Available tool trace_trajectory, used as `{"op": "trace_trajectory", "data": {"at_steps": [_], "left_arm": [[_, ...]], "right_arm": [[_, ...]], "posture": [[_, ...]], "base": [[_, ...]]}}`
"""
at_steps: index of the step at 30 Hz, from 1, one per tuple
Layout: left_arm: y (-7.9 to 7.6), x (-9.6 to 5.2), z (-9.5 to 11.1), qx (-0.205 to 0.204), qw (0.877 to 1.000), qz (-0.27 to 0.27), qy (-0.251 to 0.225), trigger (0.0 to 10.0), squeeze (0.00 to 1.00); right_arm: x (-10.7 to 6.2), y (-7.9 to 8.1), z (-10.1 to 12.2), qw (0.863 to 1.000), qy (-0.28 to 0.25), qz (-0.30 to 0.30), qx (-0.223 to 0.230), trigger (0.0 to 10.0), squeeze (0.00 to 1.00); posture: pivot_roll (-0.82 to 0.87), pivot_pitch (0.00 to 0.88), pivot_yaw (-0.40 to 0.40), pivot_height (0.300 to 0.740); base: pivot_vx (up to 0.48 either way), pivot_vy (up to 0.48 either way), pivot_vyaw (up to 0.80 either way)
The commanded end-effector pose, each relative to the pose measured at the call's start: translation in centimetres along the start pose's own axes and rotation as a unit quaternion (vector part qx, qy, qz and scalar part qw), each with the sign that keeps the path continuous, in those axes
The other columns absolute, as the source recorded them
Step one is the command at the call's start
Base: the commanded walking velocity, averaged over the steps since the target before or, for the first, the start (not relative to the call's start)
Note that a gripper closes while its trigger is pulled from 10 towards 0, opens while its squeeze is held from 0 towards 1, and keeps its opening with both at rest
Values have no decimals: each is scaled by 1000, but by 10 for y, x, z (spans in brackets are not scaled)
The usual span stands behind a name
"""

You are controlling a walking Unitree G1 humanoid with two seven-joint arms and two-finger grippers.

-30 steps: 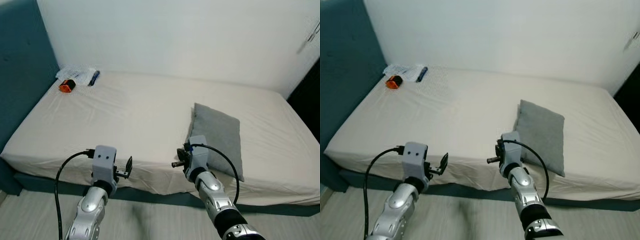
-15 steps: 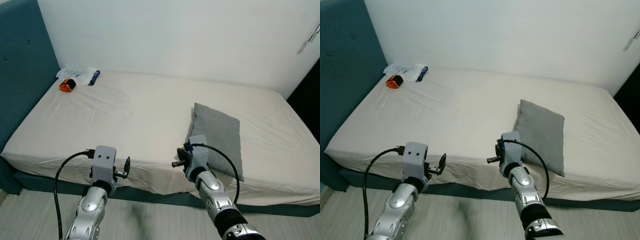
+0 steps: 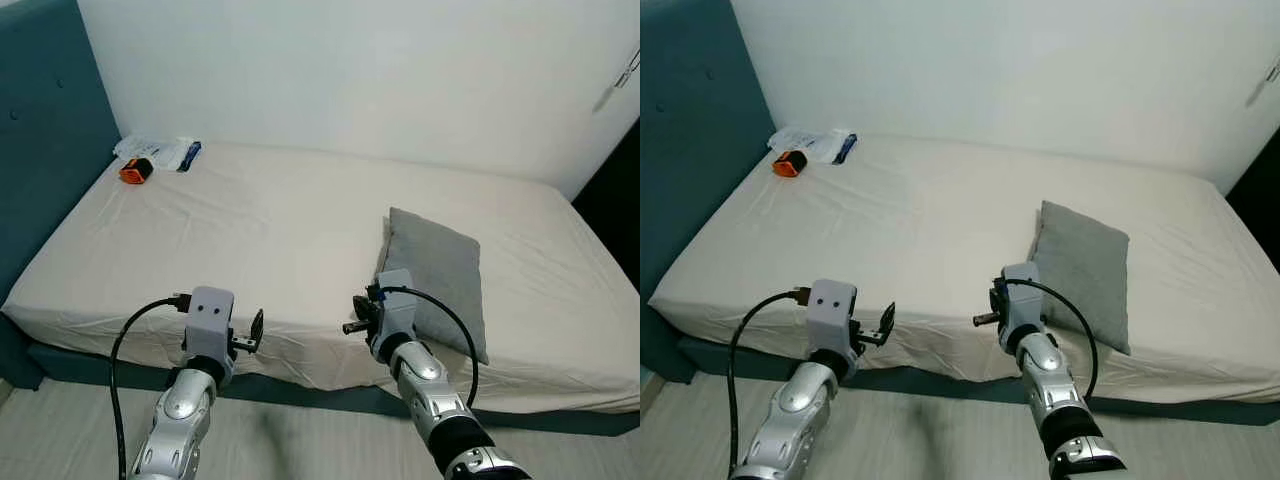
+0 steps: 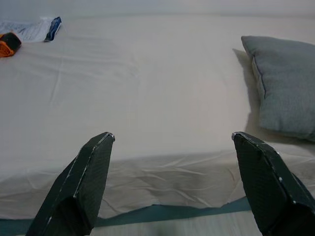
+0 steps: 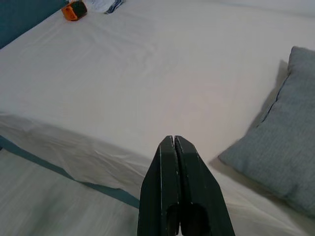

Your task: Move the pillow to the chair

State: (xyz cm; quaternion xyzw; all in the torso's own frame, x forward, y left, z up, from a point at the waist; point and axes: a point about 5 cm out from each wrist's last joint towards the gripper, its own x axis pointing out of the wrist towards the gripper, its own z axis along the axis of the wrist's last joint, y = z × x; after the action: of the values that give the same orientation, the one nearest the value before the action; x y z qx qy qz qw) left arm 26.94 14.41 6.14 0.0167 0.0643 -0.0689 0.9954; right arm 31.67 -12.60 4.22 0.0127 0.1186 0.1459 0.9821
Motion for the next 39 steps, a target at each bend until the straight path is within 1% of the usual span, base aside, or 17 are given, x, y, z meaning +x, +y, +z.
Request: {"op": "trace_trajectory", "data": {"at_steps": [1,6,20,24,32,39], "left_arm": [[-2,-1,0,-5,1000,-3,-6,10000,0],[-2,0,2,-12,1000,0,-8,10000,0],[-4,-1,1,-15,1000,-1,-10,10000,0],[-4,-1,1,-14,1000,-3,-10,10000,0],[-4,-2,-2,-8,1000,-10,-6,10000,0],[-5,-3,-4,-2,1000,-13,-1,10000,0]], "right_arm": [[0,-2,1,1000,0,1,-5,10000,0],[0,-2,2,1000,0,3,-7,10000,0],[0,-2,4,1000,-3,13,-12,10000,0],[0,-1,2,1000,0,14,-9,10000,0],[-1,0,-1,1000,8,14,-9,10000,0],[-1,0,-1,1000,9,12,-8,10000,0]], "posture": [[50,0,-93,740],[49,0,-100,740],[45,0,-110,740],[45,0,-111,740],[43,0,-110,740],[41,0,-108,740]], "base": [[345,0,0],[354,0,0],[365,0,0],[357,0,-686],[338,0,0],[0,0,0]]}}
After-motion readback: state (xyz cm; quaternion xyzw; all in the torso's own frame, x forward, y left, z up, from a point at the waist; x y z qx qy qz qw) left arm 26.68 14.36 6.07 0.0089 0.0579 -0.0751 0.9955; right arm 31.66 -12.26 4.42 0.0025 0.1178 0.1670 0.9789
